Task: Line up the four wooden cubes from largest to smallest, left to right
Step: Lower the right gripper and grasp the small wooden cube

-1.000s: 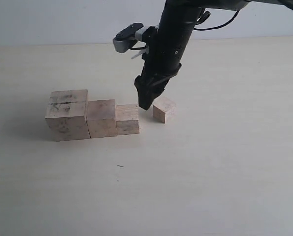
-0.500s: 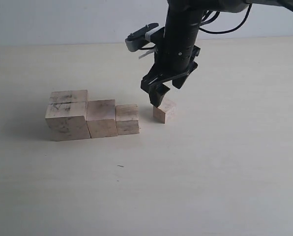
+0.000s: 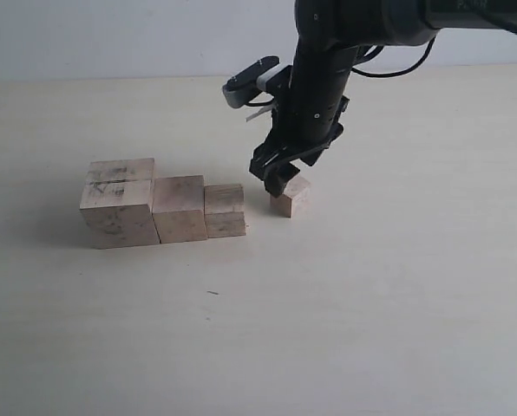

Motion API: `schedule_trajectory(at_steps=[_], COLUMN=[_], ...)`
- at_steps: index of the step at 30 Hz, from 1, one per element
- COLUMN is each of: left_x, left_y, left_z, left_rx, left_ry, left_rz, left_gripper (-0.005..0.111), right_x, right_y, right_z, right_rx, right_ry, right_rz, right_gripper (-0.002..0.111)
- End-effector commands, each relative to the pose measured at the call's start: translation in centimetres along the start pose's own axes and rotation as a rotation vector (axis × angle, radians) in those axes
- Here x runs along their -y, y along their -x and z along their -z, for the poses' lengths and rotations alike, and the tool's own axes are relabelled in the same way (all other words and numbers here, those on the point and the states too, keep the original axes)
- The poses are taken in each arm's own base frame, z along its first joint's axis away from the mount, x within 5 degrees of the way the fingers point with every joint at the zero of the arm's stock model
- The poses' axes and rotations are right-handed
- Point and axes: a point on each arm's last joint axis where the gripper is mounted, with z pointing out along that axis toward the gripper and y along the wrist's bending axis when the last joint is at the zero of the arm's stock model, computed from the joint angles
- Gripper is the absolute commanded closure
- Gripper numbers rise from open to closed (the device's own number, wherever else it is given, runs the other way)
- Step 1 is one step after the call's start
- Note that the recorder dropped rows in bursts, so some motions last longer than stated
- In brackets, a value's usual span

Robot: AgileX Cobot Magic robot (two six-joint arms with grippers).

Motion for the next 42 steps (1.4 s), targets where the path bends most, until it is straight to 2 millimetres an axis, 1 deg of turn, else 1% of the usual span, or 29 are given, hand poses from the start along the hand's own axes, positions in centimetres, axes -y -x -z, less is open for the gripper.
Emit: schedule_trajectory(at_steps=[1, 5, 7, 8, 9, 13, 14, 16, 20, 25, 30, 36, 42], left_x=[0.0, 0.0, 0.0, 0.0, 0.0, 0.0, 0.0, 0.0, 0.0, 0.0, 0.0, 0.0, 0.0], left_y=[0.1, 0.1, 0.1, 0.1, 0.1, 0.1, 0.1, 0.1, 0.1, 0.1, 0.1, 0.1, 0.1], left_z=[0.0, 0.0, 0.0, 0.0, 0.0, 0.0, 0.0, 0.0, 0.0, 0.0, 0.0, 0.0, 0.0], left_rx=[0.018, 0.018, 0.018, 0.018, 0.018, 0.018, 0.018, 0.018, 0.018, 0.018, 0.018, 0.018, 0.018], left_ry=[-0.008, -0.008, -0.008, -0.008, -0.008, -0.008, -0.008, -0.008, -0.008, -0.008, -0.008, -0.008, -0.008], left_rz=[-0.007, -0.007, -0.007, -0.007, -0.007, -0.007, -0.007, -0.007, -0.007, -0.007, -0.007, -0.007, -0.007], left_gripper=[0.107, 0.107, 0.107, 0.107, 0.107, 0.107, 0.107, 0.107, 0.107, 0.107, 0.107, 0.107, 0.107], right_x=[0.1, 0.1, 0.1, 0.2, 0.2, 0.2, 0.2, 0.1, 0.3, 0.9, 0.7, -0.2, -0.5], right_y=[-0.2, -0.4, -0.5, -0.5, -0.5, -0.6, -0.6, -0.7, -1.1, -1.3, -1.2, -0.8, -0.6], right_z=[-1.9, -3.1, -3.6, -3.6, -3.6, -3.5, -3.5, -3.5, -3.5, -3.4, -3.5, -3.4, -3.4], right_rx=[-0.039, -0.066, -0.076, -0.077, -0.077, -0.081, -0.086, -0.102, -0.14, -0.147, -0.126, -0.051, -0.014], right_ry=[0.01, 0.019, 0.023, 0.021, 0.021, 0.015, 0.018, 0.026, 0.023, 0.023, 0.045, 0.138, 0.166], right_rz=[0.01, 0.008, 0.007, 0.009, 0.009, 0.035, 0.05, 0.085, 0.202, 0.343, 0.542, 0.606, 0.677], right_gripper=[0.038, 0.038, 0.043, 0.052, 0.058, 0.092, 0.099, 0.108, 0.108, 0.108, 0.108, 0.108, 0.108])
